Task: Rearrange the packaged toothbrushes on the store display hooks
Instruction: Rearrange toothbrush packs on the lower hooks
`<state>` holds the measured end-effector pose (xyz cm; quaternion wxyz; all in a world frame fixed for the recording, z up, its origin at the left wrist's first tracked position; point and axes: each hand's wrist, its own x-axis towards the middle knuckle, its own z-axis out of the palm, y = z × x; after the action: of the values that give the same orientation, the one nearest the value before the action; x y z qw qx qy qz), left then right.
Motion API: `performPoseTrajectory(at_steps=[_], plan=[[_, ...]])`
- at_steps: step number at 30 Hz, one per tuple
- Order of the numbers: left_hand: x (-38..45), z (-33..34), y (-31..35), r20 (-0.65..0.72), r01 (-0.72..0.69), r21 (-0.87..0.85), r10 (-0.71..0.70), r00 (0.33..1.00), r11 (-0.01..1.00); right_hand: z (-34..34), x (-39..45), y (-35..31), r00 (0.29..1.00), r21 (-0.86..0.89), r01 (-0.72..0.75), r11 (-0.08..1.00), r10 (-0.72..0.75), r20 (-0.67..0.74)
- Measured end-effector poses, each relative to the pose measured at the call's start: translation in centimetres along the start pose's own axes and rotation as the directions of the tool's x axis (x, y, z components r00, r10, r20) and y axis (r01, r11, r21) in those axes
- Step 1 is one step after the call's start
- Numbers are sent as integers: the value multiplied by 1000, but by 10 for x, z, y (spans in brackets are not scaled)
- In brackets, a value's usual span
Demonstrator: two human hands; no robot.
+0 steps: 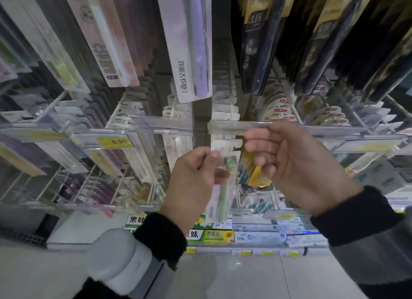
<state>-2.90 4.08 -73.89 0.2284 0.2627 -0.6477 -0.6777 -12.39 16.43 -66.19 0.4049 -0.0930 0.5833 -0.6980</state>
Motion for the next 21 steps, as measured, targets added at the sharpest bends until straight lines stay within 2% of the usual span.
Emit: performPoseTrajectory(at_steps=[4,9,12,21], plan=[[3,10,0,-25,29,-24,-29,999,999,2,0,-5,997,45,-73,996,73,-4],[8,15,-1,-80,4,-28,-6,997,1000,1,-3,0,998,134,-66,989,68,-11],[9,15,2,-84,-43,-28,40,996,999,-1,-2,0,998,128,-60,990,64,-24],[16,19,0,-104,-54,17,55,993,998,-7,-5,4,998,84,-59,995,61,-18]])
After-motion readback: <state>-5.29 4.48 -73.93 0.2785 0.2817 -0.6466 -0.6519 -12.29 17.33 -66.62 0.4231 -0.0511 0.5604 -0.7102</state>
